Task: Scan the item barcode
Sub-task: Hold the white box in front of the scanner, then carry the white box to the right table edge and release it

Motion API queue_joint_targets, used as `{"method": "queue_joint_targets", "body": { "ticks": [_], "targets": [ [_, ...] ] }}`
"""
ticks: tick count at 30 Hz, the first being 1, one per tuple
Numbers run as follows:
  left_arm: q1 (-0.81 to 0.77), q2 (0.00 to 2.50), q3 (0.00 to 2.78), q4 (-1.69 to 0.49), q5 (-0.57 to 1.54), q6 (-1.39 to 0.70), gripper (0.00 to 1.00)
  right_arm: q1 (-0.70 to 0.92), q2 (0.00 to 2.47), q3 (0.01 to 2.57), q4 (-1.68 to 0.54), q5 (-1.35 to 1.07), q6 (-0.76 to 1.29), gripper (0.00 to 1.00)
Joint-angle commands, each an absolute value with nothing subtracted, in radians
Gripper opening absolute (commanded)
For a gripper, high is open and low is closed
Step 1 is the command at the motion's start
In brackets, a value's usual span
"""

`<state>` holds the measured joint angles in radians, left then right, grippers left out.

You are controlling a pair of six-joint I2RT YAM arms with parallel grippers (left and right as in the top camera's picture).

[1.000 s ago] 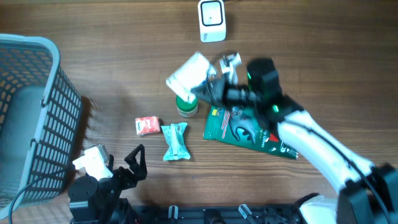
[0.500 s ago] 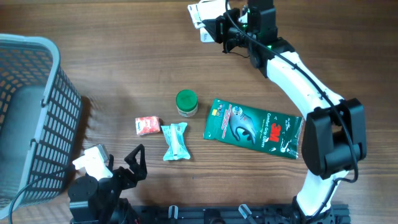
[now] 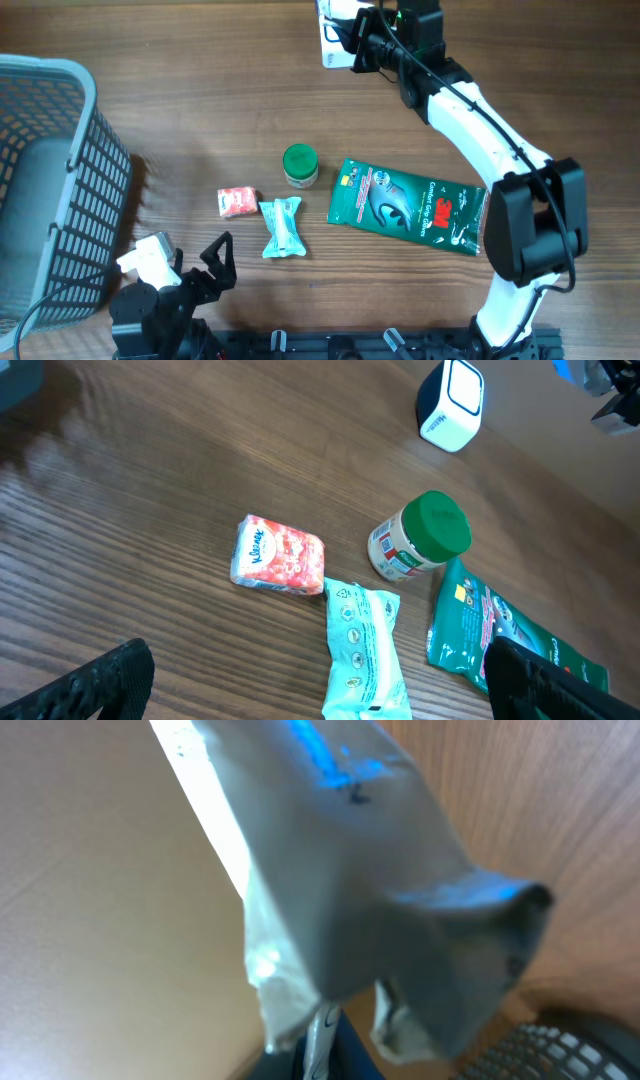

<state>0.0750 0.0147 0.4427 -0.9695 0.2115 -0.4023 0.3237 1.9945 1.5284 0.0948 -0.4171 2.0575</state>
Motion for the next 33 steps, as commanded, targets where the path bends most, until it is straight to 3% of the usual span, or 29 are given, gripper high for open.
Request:
{"method": "queue_joint_targets", "body": {
  "ticks": [1,7,13,18,21,28,33],
  "targets": [
    [0.081,0.007,0.441,-0.967,0.228,-0.407,1.0,0.317,2.104,1.573,0.137,-0.385,2.072,0.05],
    [0.081,0.007,0.441,-0.967,0.228,-0.408,1.0,0.309,2.292,1.76,0.112,-0.446,2.071,0.05],
    [0.081,0.007,0.441,-0.967,0.228,-0.408,1.0,0.299,2.293,1.817,-0.127,-0.417,2.072,0.05],
    [0.081,0.007,0.441,-0.967,0.228,-0.408,1.0,0.29,2.273,1.82,-0.2,-0.384,2.068,0.05],
    [0.081,0.007,0.441,-0.967,0.228,-0.408,1.0,0.271,2.207,1.82,-0.295,-0.314,1.985,0.05],
    [0.081,0.007,0.441,-0.967,0.227,-0.408,1.0,0.202,1.932,1.82,-0.694,0.09,1.897,0.05],
    [0.081,0.007,0.441,-0.967,0.228,-0.407,1.0,-0.002,1.89,1.819,-1.029,0.203,1.967,0.04]
  ]
}}
